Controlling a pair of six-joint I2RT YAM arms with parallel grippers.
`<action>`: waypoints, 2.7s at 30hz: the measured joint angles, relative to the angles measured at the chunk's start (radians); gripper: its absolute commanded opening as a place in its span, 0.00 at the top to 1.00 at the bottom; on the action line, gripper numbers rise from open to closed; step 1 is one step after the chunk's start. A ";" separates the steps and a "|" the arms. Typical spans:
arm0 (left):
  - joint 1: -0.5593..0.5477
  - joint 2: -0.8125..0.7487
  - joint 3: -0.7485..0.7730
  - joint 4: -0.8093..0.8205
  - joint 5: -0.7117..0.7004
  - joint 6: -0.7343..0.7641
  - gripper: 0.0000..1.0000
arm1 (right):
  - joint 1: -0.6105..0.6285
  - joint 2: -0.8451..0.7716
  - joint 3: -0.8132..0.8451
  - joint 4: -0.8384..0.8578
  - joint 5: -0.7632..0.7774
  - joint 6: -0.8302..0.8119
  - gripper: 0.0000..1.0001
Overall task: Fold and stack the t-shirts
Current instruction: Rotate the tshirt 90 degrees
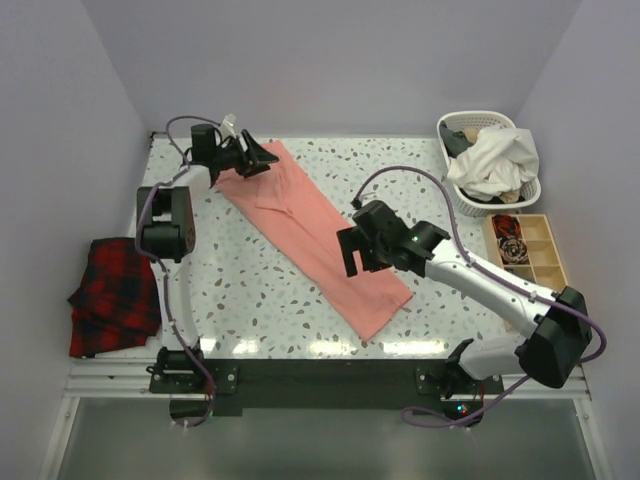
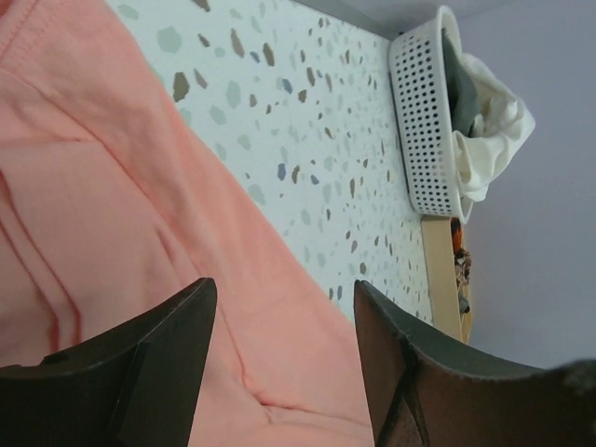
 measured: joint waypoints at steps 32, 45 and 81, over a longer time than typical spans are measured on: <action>-0.051 0.106 0.143 -0.144 -0.129 0.105 0.34 | -0.024 0.351 -0.179 0.248 -0.140 -0.098 0.15; -0.165 0.360 0.576 -0.240 -0.024 0.075 0.29 | 0.298 0.560 0.113 0.234 -0.356 -0.087 0.14; -0.248 -1.020 -1.187 -0.025 -0.302 0.109 0.25 | 0.017 0.239 -0.040 0.208 -0.161 -0.023 0.07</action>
